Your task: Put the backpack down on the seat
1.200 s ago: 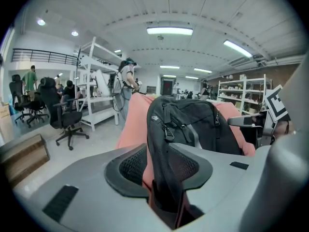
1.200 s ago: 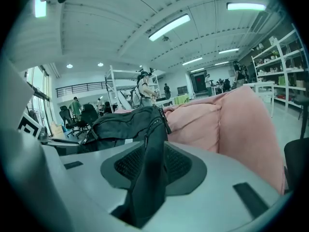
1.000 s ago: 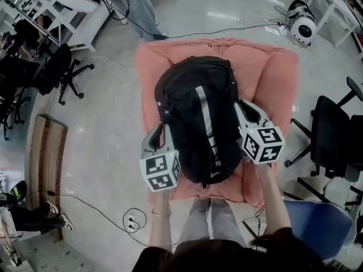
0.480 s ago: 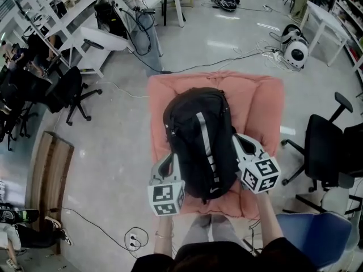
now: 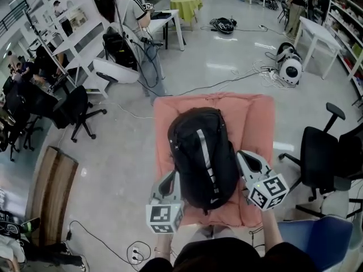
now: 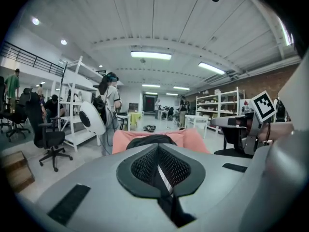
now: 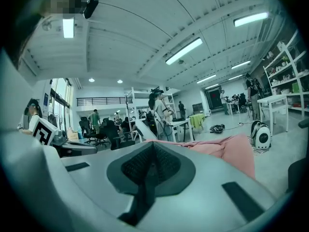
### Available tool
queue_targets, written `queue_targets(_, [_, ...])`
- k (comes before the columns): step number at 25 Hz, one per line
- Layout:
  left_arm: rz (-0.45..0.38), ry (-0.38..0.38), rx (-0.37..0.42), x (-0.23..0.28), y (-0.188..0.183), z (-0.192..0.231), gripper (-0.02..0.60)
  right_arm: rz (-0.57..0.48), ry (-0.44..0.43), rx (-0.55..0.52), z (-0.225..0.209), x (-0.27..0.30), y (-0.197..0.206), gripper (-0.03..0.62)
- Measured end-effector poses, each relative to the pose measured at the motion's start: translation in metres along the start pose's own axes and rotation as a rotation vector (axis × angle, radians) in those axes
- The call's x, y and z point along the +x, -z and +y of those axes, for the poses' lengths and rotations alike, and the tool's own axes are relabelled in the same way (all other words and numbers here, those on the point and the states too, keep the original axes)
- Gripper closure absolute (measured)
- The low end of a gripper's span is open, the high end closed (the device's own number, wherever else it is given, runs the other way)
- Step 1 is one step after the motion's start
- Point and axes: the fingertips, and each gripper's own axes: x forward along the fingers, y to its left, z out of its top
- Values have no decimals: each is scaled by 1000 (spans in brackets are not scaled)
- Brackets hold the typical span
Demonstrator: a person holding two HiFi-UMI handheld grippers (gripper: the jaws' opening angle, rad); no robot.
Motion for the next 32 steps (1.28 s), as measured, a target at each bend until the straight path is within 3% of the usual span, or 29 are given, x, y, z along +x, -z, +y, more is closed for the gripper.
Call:
queue_targets(13, [-109,-30,24,-49,-42,13,568,-94,0,-29,14,-42,-40,582])
queue_targets(32, [-140,-58,62,-54,-50,19,568,-121,32,-43,2,-51,-43,582])
